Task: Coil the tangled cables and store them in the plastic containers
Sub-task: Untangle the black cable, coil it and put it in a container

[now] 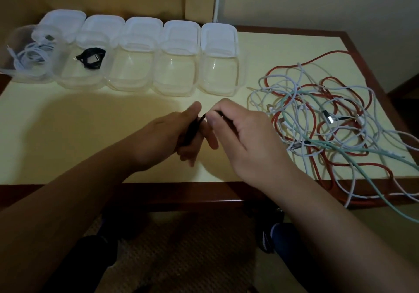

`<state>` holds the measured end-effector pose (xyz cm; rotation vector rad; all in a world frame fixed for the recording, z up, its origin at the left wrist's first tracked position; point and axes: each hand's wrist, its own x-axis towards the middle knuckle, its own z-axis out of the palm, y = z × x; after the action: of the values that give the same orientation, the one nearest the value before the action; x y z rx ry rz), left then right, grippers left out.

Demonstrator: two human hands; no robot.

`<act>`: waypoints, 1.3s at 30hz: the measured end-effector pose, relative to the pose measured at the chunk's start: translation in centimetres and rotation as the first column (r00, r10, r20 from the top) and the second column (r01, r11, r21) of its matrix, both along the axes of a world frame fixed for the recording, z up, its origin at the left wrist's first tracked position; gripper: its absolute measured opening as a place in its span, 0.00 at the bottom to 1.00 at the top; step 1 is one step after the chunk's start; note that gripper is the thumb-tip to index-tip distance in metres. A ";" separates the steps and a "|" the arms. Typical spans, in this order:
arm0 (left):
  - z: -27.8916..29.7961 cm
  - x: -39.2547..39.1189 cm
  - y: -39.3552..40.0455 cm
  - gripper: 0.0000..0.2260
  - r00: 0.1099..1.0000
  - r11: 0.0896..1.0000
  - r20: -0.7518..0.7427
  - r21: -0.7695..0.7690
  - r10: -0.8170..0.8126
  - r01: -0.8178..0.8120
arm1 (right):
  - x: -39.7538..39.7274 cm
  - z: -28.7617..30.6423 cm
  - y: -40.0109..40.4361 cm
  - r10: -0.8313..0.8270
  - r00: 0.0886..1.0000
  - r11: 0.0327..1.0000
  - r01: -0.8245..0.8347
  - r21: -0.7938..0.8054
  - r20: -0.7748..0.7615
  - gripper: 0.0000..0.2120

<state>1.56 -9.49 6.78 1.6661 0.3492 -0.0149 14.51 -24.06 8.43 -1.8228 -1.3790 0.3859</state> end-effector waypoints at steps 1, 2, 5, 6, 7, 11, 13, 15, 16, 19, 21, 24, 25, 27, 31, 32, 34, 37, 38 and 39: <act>0.1 0.2 -0.5 0.32 1.000 0.996 -0.006 -0.093 -0.011 0.010 | 0.5 0.0 0.0 -0.003 0.999 1.000 0.004 0.008 -0.035 0.12; 0.2 0.3 -1.1 0.32 1.000 0.980 -0.009 -0.199 -0.023 0.021 | 1.0 -0.2 0.2 -0.003 0.997 1.000 0.004 0.021 -0.071 0.11; 0.8 0.9 -2.5 0.25 0.999 0.851 0.035 -0.523 -0.031 0.045 | 2.0 -1.1 0.7 0.015 0.965 0.999 -0.006 0.038 -0.260 0.14; 1.1 0.9 -2.8 0.22 0.997 0.776 0.071 -0.628 -0.015 0.057 | 1.9 -1.6 1.0 0.019 0.948 1.000 -0.011 0.025 -0.317 0.17; 1.3 0.9 -2.7 0.21 0.994 0.684 0.106 -0.726 0.014 0.068 | 1.7 -2.1 1.3 0.023 0.931 1.000 -0.026 -0.003 -0.365 0.20; 1.4 0.8 -2.2 0.20 0.974 0.423 0.109 -0.906 0.200 0.015 | 0.0 -3.5 2.0 0.011 0.885 0.981 -0.100 -0.166 -0.466 0.24; 1.5 0.9 -2.4 0.19 0.946 0.435 0.062 -0.896 0.317 -0.087 | 0.1 -3.1 2.1 0.006 0.901 0.968 -0.115 -0.225 -0.433 0.25; 1.9 1.0 -2.5 0.16 0.906 0.473 0.025 -0.859 0.422 -0.196 | 0.4 -2.2 1.9 0.047 0.917 0.941 -0.174 -0.292 -0.397 0.24; 2.1 1.1 -2.4 0.14 0.882 0.478 0.019 -0.846 0.471 -0.237 | 0.4 -1.8 1.7 0.078 0.923 0.920 -0.213 -0.330 -0.378 0.24; 1.6 1.3 -1.7 0.12 0.793 0.471 0.021 -0.814 0.608 -0.340 | -0.6 -0.9 1.0 0.149 0.956 0.884 -0.244 -0.400 -0.254 0.21; 0.9 1.4 -1.0 0.12 0.770 0.570 0.072 -0.717 0.634 -0.402 | -1.5 -0.9 0.7 0.154 0.983 0.901 -0.180 -0.394 -0.097 0.19; 0.1 1.2 -0.3 0.13 0.821 0.793 0.159 -0.411 0.548 -0.450 | -2.4 -0.9 0.5 0.104 0.993 0.947 -0.083 -0.309 0.054 0.19; 0.0 1.0 -0.1 0.13 0.857 0.857 0.170 -0.286 0.486 -0.429 | -2.5 -0.7 0.4 0.079 0.993 0.958 -0.051 -0.283 0.087 0.18; -0.1 0.6 0.0 0.14 0.920 0.933 0.156 -0.073 0.358 -0.351 | -2.8 -0.3 0.3 0.034 0.985 0.969 0.008 -0.249 0.166 0.16; -0.2 0.4 0.4 0.12 0.958 0.953 0.128 0.133 0.256 -0.273 | -2.9 0.5 0.0 -0.028 0.971 0.990 0.059 -0.126 0.238 0.07; -0.1 0.4 0.5 0.12 0.972 0.954 0.111 0.196 0.207 -0.225 | -2.6 0.8 -0.1 -0.044 0.972 0.994 0.067 -0.091 0.229 0.08; 0.1 0.2 0.6 0.16 0.996 0.950 0.038 0.299 0.077 -0.085 | -1.9 1.1 -0.1 -0.077 0.979 0.995 0.089 -0.054 0.187 0.13; 0.7 -0.2 0.8 0.28 0.995 1.000 -0.104 0.024 0.003 -0.001 | -0.9 1.6 -0.2 -0.071 0.997 0.997 0.071 -0.006 -0.031 0.16; 1.0 -0.4 0.9 0.30 0.989 0.991 -0.136 -0.131 -0.050 0.032 | -0.8 1.6 -0.2 -0.061 0.989 0.998 0.065 0.022 -0.133 0.16; 1.3 -0.5 1.0 0.31 0.980 0.958 -0.147 -0.272 -0.131 0.087 | -0.8 1.6 -0.1 -0.050 0.973 0.998 0.060 0.036 -0.224 0.16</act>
<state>1.03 -8.52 8.05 1.4201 0.3616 -0.2720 13.73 -24.18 10.00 -1.7213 -1.1710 0.5118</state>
